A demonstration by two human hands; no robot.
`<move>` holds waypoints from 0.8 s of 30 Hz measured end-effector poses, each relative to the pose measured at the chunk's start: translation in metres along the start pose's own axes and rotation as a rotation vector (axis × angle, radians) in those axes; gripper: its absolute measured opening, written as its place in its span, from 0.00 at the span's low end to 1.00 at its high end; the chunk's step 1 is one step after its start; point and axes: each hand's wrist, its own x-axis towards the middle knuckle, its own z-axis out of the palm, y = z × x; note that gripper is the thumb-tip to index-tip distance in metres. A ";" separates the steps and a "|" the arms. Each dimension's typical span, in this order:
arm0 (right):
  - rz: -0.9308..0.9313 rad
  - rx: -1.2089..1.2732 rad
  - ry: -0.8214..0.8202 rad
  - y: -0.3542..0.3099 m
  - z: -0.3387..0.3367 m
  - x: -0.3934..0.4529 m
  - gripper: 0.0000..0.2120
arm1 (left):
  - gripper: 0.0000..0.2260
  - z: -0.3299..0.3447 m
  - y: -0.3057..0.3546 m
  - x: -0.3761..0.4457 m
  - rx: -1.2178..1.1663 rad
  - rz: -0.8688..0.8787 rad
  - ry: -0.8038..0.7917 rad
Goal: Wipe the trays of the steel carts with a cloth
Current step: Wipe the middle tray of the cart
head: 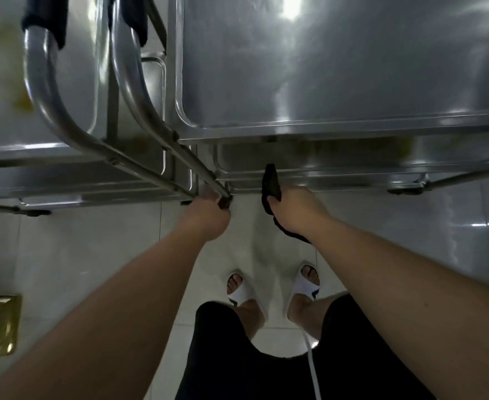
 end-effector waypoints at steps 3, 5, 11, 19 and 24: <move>-0.042 -0.054 0.035 -0.007 0.013 0.043 0.19 | 0.21 0.007 -0.016 0.041 0.008 0.003 0.047; -0.124 -0.042 0.114 -0.012 0.019 0.070 0.17 | 0.19 0.010 -0.028 0.067 0.029 -0.007 0.089; -0.356 -0.125 0.434 -0.035 0.036 0.146 0.14 | 0.14 0.008 -0.046 0.123 -0.291 0.114 0.425; -0.658 -0.213 0.630 -0.069 0.099 0.219 0.12 | 0.10 0.038 -0.037 0.169 -1.056 0.468 0.648; -0.705 -0.284 0.359 -0.063 0.130 0.251 0.26 | 0.05 0.043 -0.036 0.185 -1.192 0.565 0.665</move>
